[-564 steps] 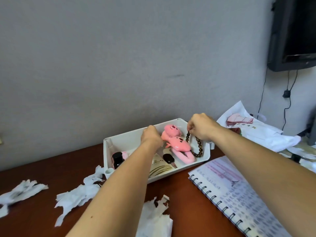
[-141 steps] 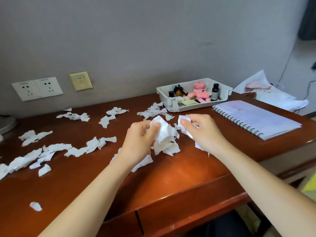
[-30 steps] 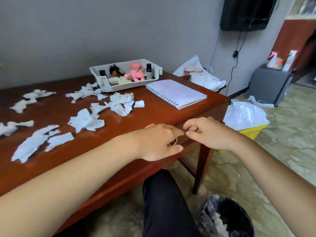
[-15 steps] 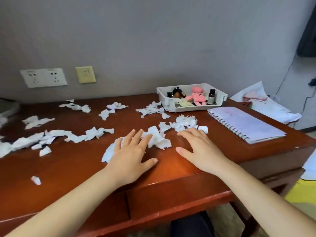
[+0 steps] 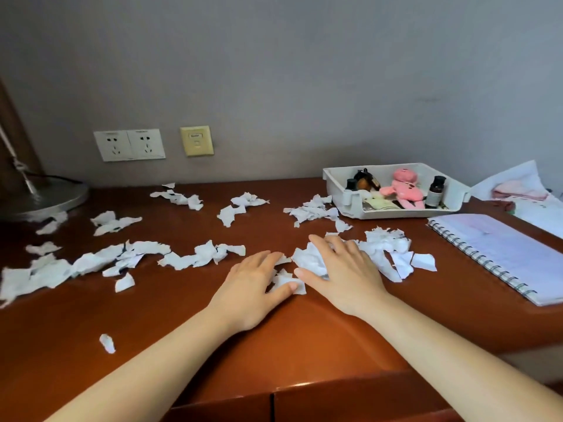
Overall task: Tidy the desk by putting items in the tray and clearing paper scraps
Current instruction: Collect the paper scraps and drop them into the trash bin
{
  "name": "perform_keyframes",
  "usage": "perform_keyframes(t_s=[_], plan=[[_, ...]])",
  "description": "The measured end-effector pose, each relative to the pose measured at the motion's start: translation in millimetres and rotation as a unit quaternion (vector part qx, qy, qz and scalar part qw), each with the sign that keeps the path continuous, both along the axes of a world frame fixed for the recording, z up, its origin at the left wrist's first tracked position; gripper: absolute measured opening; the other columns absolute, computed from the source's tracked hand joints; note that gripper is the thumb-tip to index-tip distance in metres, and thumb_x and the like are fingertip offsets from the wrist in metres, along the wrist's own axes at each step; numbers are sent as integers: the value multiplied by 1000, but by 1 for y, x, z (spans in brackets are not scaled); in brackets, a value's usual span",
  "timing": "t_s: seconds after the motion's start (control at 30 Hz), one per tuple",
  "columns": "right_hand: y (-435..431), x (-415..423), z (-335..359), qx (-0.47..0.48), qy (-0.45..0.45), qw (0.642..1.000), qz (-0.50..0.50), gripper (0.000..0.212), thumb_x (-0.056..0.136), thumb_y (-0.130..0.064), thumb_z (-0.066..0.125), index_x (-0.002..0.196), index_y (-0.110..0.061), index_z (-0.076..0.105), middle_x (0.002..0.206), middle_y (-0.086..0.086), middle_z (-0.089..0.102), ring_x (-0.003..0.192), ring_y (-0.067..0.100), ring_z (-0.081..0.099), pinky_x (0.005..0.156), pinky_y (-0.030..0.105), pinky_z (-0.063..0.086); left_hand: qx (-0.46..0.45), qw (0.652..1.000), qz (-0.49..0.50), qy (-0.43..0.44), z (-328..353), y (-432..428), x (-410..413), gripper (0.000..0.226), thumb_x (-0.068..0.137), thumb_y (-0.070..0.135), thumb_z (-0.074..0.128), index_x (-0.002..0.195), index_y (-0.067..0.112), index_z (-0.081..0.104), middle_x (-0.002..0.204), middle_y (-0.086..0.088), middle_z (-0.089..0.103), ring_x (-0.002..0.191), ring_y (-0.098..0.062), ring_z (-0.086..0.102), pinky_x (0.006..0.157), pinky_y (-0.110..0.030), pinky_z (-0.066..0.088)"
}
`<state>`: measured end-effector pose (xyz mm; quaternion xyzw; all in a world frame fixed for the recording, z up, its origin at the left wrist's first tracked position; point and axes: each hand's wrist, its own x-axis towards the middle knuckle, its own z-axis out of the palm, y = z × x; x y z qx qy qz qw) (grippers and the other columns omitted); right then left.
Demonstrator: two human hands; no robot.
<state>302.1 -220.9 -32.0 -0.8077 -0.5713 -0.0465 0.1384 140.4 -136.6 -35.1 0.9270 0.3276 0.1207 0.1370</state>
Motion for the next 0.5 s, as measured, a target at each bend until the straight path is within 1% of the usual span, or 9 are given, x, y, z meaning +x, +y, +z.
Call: perform_keyframes(t_s=[0.13,0.23,0.3,0.43,0.5], plan=[[21,7,-2,1,-11,1000,12,66,90,-63,37,145,-30,26,146,-3,38,131,24,35,106,38,33,-25,999,-18,-33,1,18,15,57,94,46,47,144,22,32,148,6,36,138,-11,30,111,-25,24],[34,13,-4,5,-8,1000,23,58,92,-57,39,143,-29,31,141,-3,44,129,23,36,103,35,32,-29,998,-19,-56,-1,31,25,46,95,37,49,137,20,42,139,5,46,128,-10,40,102,-19,30],[42,16,-5,13,-10,1000,24,53,93,-53,41,140,-28,38,139,-3,45,127,23,37,100,34,32,-31,997,-16,-68,-2,39,30,39,95,33,50,131,20,48,132,5,49,121,-9,43,96,-17,32],[55,22,-5,26,-1,999,23,41,95,-45,43,131,-26,50,132,-3,48,121,21,41,93,32,37,-31,995,-3,-91,-3,52,38,28,94,28,53,121,19,55,122,4,52,114,-11,45,88,-16,32],[60,23,-5,41,14,999,21,36,96,-40,44,127,-25,52,128,-3,50,120,20,42,85,31,40,-31,994,7,-104,-1,58,41,22,94,25,54,115,18,57,114,3,54,108,-13,47,85,-18,31]])
